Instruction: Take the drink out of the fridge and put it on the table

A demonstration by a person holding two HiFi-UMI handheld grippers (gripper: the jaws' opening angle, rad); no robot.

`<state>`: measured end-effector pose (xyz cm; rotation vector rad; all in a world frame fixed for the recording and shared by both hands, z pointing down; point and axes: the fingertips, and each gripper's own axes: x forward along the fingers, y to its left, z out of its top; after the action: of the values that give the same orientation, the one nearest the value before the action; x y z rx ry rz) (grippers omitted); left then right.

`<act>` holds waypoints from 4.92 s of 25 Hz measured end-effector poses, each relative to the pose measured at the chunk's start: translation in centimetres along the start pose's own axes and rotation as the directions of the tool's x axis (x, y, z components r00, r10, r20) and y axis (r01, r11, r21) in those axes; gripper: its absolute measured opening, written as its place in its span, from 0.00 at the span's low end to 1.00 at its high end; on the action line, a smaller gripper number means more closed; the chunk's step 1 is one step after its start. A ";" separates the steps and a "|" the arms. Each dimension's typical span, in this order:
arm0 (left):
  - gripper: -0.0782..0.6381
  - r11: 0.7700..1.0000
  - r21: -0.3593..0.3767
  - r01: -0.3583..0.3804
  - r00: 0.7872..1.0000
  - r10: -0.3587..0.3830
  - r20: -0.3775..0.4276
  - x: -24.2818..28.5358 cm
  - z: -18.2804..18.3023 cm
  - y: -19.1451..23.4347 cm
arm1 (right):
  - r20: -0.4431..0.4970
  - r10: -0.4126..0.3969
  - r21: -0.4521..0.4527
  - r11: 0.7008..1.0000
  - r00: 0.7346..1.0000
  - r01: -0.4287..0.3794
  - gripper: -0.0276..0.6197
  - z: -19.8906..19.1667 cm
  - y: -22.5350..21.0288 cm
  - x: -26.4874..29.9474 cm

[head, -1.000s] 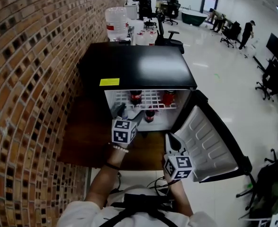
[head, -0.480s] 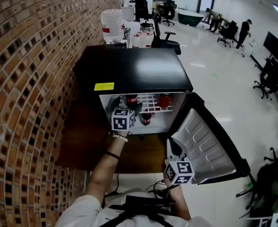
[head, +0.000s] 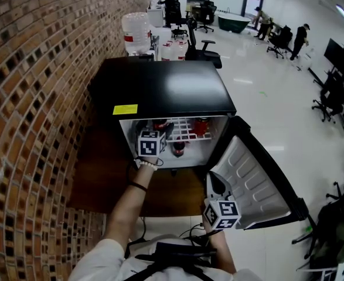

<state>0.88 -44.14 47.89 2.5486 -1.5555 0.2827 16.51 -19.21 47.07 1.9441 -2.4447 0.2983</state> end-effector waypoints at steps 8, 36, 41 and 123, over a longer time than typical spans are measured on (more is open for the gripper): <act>0.60 1.000 0.007 0.012 1.000 -0.012 0.016 0.4 0.2 -0.2 | -0.001 -0.007 0.009 1.000 1.000 0.007 0.06 -0.1 -0.5 -0.1; 0.53 0.999 0.014 0.031 0.998 -0.032 0.055 -4.4 1.1 -1.3 | 0.008 0.060 -0.002 0.998 0.998 -0.060 0.06 0.6 1.3 0.2; 0.52 1.000 -0.003 0.022 0.998 -0.022 0.065 -7.7 0.0 -1.1 | 0.009 0.089 -0.003 0.996 0.996 -0.089 0.06 0.7 2.8 0.2; 0.56 0.973 -0.055 -0.225 0.961 0.213 -0.175 -16.1 -31.0 11.4 | -0.123 0.182 -0.040 0.981 0.976 -0.189 0.06 -3.3 8.0 2.9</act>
<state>-19.16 -28.67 74.59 2.2341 -1.7479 0.4434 7.77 -19.85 49.49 1.6307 -2.5327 0.3386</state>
